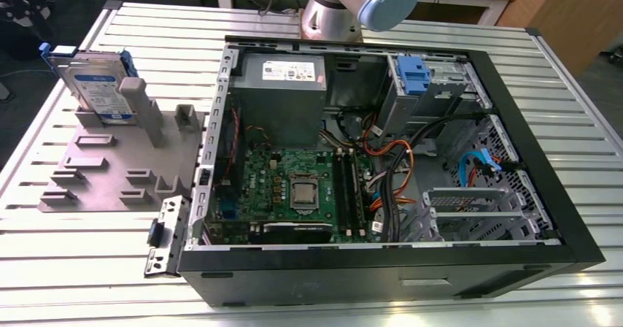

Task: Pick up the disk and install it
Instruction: 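Pick up the disk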

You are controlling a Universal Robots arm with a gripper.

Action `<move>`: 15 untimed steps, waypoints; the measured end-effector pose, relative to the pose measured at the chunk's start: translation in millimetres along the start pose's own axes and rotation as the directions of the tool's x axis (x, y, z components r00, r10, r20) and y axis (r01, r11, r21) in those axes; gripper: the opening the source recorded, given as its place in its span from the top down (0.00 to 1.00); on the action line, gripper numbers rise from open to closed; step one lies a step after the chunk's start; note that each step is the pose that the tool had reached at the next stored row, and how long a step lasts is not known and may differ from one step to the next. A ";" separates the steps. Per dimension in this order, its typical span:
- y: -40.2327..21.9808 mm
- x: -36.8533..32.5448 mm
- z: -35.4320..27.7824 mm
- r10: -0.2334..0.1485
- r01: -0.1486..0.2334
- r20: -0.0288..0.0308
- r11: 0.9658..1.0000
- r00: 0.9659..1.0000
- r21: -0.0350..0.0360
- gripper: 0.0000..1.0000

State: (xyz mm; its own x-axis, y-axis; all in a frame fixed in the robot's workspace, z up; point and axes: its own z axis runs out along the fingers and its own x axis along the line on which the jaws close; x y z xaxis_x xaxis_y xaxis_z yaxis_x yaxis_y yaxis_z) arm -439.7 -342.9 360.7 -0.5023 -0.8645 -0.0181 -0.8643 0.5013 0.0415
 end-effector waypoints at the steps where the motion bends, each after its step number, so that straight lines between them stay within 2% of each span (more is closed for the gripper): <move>1: 0.0 0.0 0.2 -0.010 0.010 0.000 1.000 1.000 0.000 0.89; 4: -0.1 0.0 0.9 -0.046 0.046 -0.002 0.999 0.999 -0.001 0.89; 6: -0.1 0.1 1.3 -0.079 0.078 -0.003 0.997 0.997 -0.001 0.89; 10: -0.1 0.1 3.0 -0.146 0.146 -0.006 0.989 0.989 -0.003 0.89; 12: -0.1 0.0 3.6 -0.158 0.158 -0.006 0.987 0.987 -0.002 0.89; 15: 0.8 -1.6 5.2 -0.158 0.158 -0.006 0.987 0.987 -0.002 0.89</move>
State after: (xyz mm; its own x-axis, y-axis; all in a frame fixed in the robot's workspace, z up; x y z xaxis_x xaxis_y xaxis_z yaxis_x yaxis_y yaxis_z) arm -439.7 -340.9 355.6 -0.3596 -0.9329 -0.0187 -0.9326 0.3587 0.0401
